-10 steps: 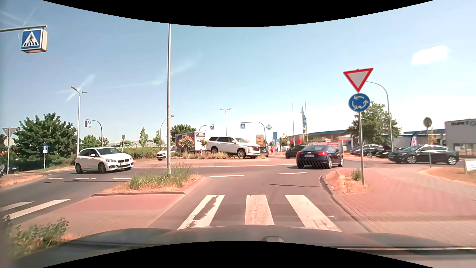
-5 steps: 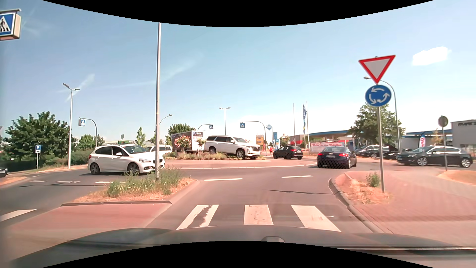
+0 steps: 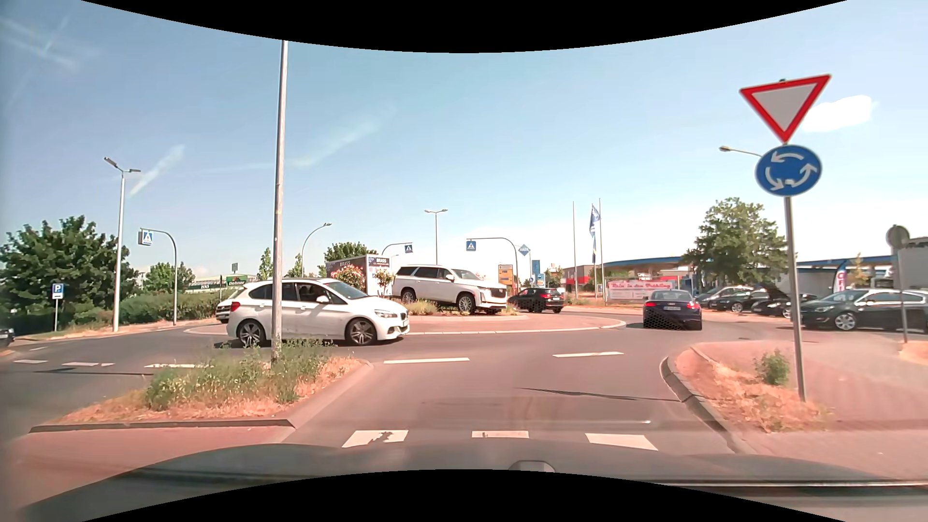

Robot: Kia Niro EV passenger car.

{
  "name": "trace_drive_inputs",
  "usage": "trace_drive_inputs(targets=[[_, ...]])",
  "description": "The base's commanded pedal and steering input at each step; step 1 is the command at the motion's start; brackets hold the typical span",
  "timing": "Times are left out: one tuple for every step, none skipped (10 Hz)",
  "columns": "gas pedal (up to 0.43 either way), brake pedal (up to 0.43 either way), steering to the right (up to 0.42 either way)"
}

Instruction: Follow the waypoints while adhering to traffic rules and regulations

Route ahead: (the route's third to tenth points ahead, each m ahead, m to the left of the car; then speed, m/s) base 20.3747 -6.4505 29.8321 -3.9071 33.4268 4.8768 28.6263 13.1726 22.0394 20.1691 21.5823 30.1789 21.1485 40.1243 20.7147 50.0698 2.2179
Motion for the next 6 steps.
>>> trace_drive_inputs(targets=[[0.11, 0.0, 0.027], [0.157, 0.0, 0.032], [0.209, 0.0, 0.036], [0.26, 0.0, 0.043], [0.311, 0.0, 0.053], [0.35, 0.0, 0.062]])
